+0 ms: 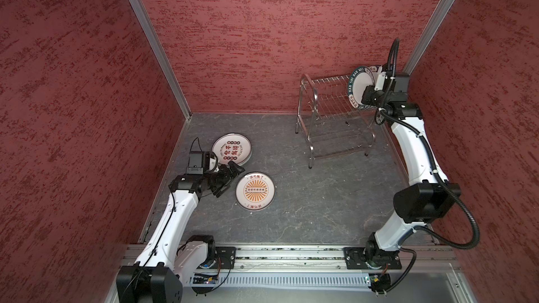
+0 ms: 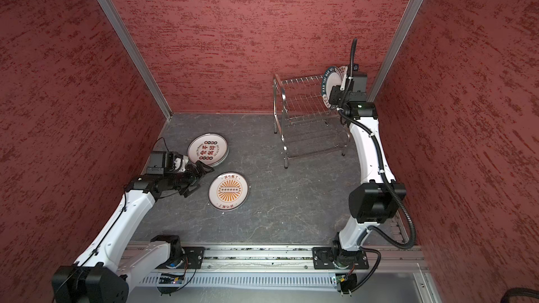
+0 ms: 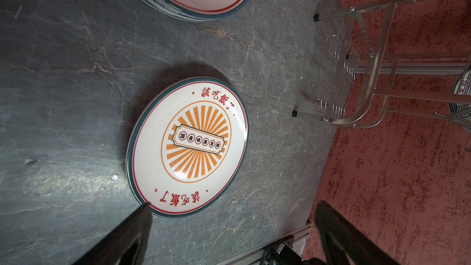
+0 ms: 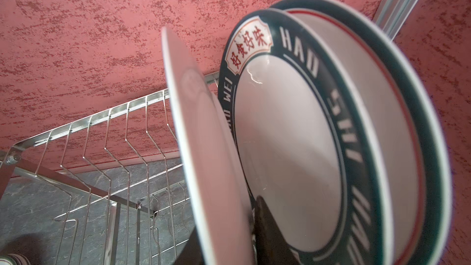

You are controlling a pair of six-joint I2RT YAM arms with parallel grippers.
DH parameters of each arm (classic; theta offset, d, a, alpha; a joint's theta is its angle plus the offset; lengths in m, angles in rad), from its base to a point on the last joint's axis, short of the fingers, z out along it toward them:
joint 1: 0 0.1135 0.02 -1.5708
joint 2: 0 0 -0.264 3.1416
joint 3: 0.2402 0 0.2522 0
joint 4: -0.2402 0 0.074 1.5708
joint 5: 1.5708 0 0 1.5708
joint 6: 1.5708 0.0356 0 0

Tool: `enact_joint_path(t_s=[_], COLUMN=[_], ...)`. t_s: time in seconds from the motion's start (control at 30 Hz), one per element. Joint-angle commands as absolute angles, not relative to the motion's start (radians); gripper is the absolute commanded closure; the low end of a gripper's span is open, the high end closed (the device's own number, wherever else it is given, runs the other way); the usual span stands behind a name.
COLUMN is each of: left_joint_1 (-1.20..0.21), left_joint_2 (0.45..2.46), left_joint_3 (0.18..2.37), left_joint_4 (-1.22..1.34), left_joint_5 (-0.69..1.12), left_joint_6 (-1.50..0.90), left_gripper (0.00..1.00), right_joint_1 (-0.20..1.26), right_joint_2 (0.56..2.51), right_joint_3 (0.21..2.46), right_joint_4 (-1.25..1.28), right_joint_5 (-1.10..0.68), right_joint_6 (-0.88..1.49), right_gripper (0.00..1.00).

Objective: Unload the plates from the dish rack
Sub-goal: Pick up the plate from the dish rack.

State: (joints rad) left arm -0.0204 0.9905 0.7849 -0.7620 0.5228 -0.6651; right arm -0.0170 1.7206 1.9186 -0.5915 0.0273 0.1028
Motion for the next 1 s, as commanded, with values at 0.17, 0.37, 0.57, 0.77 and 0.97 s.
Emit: enact_joint_path(t_s=[0.17, 0.37, 0.57, 0.77, 0.97], left_joint_1=[-0.01, -0.01, -0.009, -0.008, -0.009], left_joint_2=[1.008, 0.998, 0.998, 0.966, 0.888], left_joint_3=[0.779, 0.772, 0.765, 0.743, 0.708], left_joint_4=[-0.756, -0.743, -0.742, -0.725, -0.708], left_joint_5=[0.529, 0.531, 0.516, 0.493, 0.426], left_joint_6=[-0.661, -0.675, -0.687, -0.703, -0.715], left_gripper=[0.01, 0.01, 0.01, 0.0, 0.01], right_joint_1=[-0.017, -0.018, -0.018, -0.017, -0.017], right_joint_2=[1.735, 1.721, 1.692, 1.684, 1.664], right_joint_3=[1.914, 1.894, 1.859, 1.873, 1.913], right_joint_4=[-0.537, -0.509, -0.463, -0.445, -0.444], right_joint_5=[0.001, -0.021, -0.009, -0.012, -0.011], right_joint_6=[0.061, 0.035, 0.025, 0.015, 0.023], right_gripper=[0.82, 0.89, 0.95, 0.96, 0.98])
